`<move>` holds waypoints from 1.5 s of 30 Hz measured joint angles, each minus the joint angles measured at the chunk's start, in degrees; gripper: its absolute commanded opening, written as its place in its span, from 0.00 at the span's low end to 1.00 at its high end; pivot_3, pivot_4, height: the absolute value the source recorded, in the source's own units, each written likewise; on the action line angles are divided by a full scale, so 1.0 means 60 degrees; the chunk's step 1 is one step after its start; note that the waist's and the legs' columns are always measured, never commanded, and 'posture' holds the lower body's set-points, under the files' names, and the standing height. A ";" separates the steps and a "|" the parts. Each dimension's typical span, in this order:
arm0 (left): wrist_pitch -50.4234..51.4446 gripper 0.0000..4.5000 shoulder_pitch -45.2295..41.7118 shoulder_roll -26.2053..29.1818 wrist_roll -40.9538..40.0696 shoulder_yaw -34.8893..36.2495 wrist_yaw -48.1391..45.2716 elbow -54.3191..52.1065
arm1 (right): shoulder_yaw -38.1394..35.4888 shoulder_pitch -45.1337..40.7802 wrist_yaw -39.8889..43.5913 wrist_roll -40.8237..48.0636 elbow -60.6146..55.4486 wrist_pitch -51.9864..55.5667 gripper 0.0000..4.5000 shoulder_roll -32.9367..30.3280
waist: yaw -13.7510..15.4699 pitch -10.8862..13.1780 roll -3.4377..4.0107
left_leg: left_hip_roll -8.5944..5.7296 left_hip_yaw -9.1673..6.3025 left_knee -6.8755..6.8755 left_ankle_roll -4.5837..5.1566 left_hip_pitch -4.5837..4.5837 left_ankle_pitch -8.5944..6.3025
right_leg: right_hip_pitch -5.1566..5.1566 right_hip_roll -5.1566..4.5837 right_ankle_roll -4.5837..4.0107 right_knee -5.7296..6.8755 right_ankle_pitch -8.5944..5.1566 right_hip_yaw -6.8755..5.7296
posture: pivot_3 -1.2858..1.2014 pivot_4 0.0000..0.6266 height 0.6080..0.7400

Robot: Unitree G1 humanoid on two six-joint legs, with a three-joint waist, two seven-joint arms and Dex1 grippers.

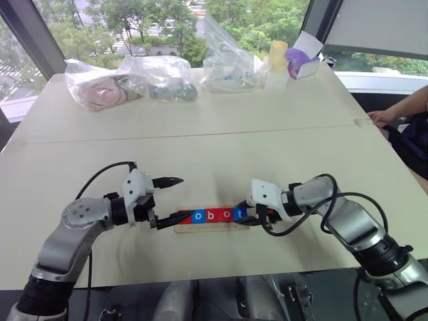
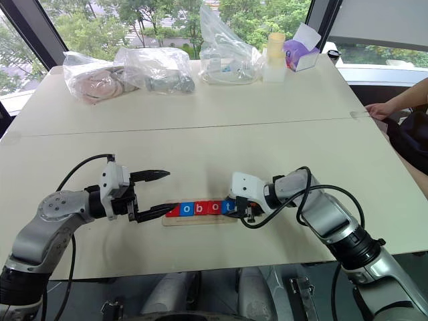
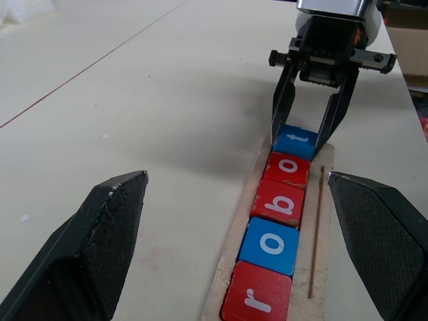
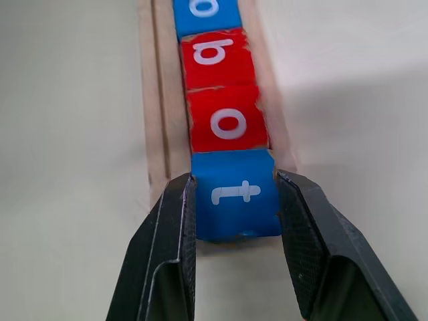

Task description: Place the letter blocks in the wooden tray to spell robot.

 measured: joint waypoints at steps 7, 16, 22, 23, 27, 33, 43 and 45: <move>0.0002 1.00 0.0101 0.0000 -0.0002 0.0002 0.0083 -0.0004 | 0.0122 -0.0063 -0.0038 -0.0005 0.0004 0.0015 0.26 0.0088 | 0.0000 0.0000 0.0000 | 0.0000 0.0000 0.0000 0.0000 0.0000 0.0000 | 0.0000 0.0000 0.0000 0.0000 0.0000 0.0000 | 0.52 0.24 1.00; 0.0002 1.00 0.0098 -0.0014 0.0000 0.0000 0.0136 -0.0004 | 0.0140 -0.0069 -0.0016 0.0003 0.0024 0.0044 0.92 0.0096 | 0.0001 0.0000 0.0000 | 0.0000 0.0000 0.0000 0.0000 0.0000 0.0000 | 0.0000 0.0000 0.0000 0.0000 0.0000 0.0000 | 0.52 0.24 1.00; 0.0003 1.00 0.0083 -0.0033 -0.0001 -0.0001 0.0157 -0.0005 | -0.0225 -0.0205 0.0025 0.0311 -0.0148 0.0538 0.98 -0.0079 | 0.0006 0.0000 0.0000 | -0.0001 0.0000 0.0001 0.0000 -0.0001 0.0000 | 0.0000 -0.0001 0.0000 0.0000 0.0000 0.0000 | 0.52 0.24 1.00; 0.0003 1.00 0.0083 -0.0036 -0.0001 -0.0001 0.0157 -0.0005 | -0.0440 -0.0291 0.0032 0.0432 -0.0188 0.0618 0.98 -0.0166 | 0.0008 0.0000 0.0000 | -0.0001 0.0000 0.0001 0.0000 -0.0001 0.0000 | 0.0000 0.0000 0.0000 0.0000 0.0000 0.0000 | 0.52 0.24 1.00; 0.0003 1.00 0.0083 -0.0089 -0.0002 -0.0002 0.0157 -0.0005 | -0.1119 -0.0424 -0.0106 0.0507 -0.0210 0.0788 0.98 -0.0394 | 0.0008 -0.0001 -0.0001 | -0.0001 0.0000 -0.0001 0.0000 -0.0001 0.0000 | 0.0000 -0.0001 0.0000 -0.0001 0.0000 -0.0001 | 0.52 0.24 1.00; 0.0003 1.00 0.0074 -0.0194 0.0000 -0.0018 0.0157 -0.0005 | -0.1147 -0.0431 -0.0141 0.0486 -0.0050 0.0766 0.98 -0.0397 | 0.0004 0.0000 -0.0001 | 0.0000 0.0001 0.0000 0.0000 -0.0001 0.0000 | -0.0001 -0.0002 0.0000 0.0000 0.0000 0.0000 | 0.52 0.24 1.00; 0.0003 1.00 0.0030 -0.0196 0.0001 -0.0020 0.0145 -0.0005 | -0.0774 -0.0316 -0.0151 0.0167 0.0599 0.0210 0.98 -0.0366 | -0.0003 -0.0001 -0.0001 | 0.0000 0.0002 0.0000 0.0000 0.0000 0.0000 | -0.0001 0.0001 0.0000 0.0001 0.0000 0.0000 | 0.52 0.24 1.00; 0.0013 1.00 0.0030 -0.0190 -0.0001 -0.0019 0.0143 -0.0006 | -0.0628 -0.0318 -0.0220 0.0024 0.0854 0.0029 0.98 -0.0260 | -0.0004 0.0000 -0.0001 | 0.0000 0.0002 0.0000 -0.0001 -0.0001 0.0000 | -0.0001 0.0001 0.0000 0.0001 0.0001 0.0000 | 0.52 0.24 1.00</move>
